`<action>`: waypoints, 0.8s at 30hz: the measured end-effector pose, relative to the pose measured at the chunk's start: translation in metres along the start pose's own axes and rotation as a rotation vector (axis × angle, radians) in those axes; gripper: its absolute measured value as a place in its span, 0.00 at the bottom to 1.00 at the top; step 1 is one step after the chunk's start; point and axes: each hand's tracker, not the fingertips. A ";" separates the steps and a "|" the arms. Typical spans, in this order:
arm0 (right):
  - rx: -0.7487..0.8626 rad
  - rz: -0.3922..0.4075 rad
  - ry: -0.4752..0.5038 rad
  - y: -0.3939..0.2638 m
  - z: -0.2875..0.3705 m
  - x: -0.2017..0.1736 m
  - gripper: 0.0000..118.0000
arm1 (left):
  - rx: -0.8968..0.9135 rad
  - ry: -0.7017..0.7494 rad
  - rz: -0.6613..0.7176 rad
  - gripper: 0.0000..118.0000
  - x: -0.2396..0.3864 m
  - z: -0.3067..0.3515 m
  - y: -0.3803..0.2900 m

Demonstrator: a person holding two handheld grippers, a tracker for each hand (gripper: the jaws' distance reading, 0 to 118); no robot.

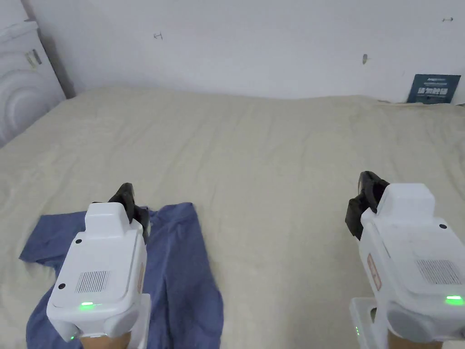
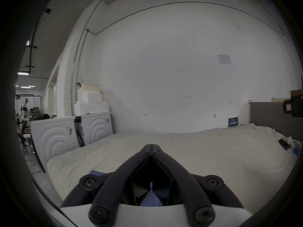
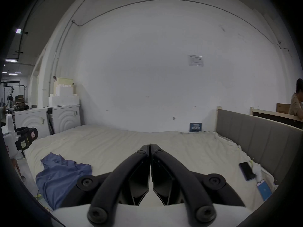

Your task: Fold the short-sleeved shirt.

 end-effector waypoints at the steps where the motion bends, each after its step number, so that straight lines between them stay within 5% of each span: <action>1: 0.000 -0.002 0.022 0.001 -0.003 -0.009 0.00 | -0.001 0.019 -0.005 0.00 -0.009 0.002 0.000; 15: -0.001 -0.001 0.290 0.000 -0.029 -0.121 0.00 | -0.026 0.262 -0.058 0.00 -0.114 0.050 -0.001; 24: -0.006 0.017 0.334 -0.002 -0.027 -0.140 0.00 | -0.056 0.308 -0.042 0.00 -0.134 0.057 -0.008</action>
